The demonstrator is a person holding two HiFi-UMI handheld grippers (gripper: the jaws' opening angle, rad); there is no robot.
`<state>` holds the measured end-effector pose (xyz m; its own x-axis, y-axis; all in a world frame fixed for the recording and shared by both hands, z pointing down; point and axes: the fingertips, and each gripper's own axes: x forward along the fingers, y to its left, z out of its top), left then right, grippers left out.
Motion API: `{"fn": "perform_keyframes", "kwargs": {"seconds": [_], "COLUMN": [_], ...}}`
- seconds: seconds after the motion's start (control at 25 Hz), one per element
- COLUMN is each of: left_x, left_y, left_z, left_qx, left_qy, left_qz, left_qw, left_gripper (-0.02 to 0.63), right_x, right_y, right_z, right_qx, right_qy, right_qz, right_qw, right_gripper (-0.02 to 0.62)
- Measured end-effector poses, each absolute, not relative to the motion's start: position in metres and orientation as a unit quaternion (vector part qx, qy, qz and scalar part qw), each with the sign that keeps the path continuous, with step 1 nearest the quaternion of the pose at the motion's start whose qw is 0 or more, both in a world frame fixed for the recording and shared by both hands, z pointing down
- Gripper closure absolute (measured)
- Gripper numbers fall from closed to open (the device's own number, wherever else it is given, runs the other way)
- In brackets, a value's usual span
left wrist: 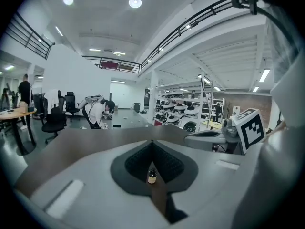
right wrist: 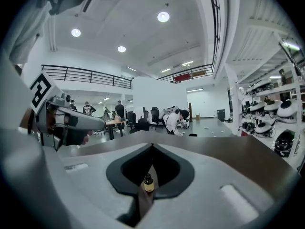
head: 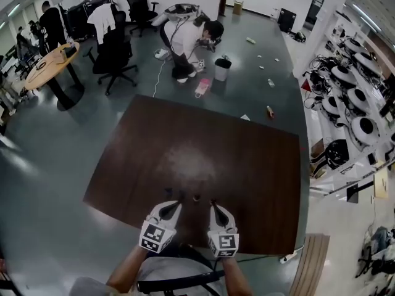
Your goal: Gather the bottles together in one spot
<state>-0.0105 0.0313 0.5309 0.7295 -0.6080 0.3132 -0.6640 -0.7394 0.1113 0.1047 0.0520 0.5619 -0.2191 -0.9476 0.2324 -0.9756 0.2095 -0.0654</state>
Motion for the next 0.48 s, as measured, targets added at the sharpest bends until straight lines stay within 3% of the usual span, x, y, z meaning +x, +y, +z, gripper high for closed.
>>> {"fn": "perform_keyframes", "kwargs": {"seconds": [0.48], "left_x": [-0.019], "left_y": [0.034], "left_z": [0.511], "left_qx": [0.934], "left_qy": [-0.323], "left_qz": [0.121], "left_qw": [0.099], "left_gripper": [0.606], "right_x": [0.094], "right_y": [0.06], "right_z": [0.521], "right_qx": [0.629], "right_qy": [-0.771], "right_qz": [0.087], "right_qw": [0.045], "right_gripper": [0.594]}}
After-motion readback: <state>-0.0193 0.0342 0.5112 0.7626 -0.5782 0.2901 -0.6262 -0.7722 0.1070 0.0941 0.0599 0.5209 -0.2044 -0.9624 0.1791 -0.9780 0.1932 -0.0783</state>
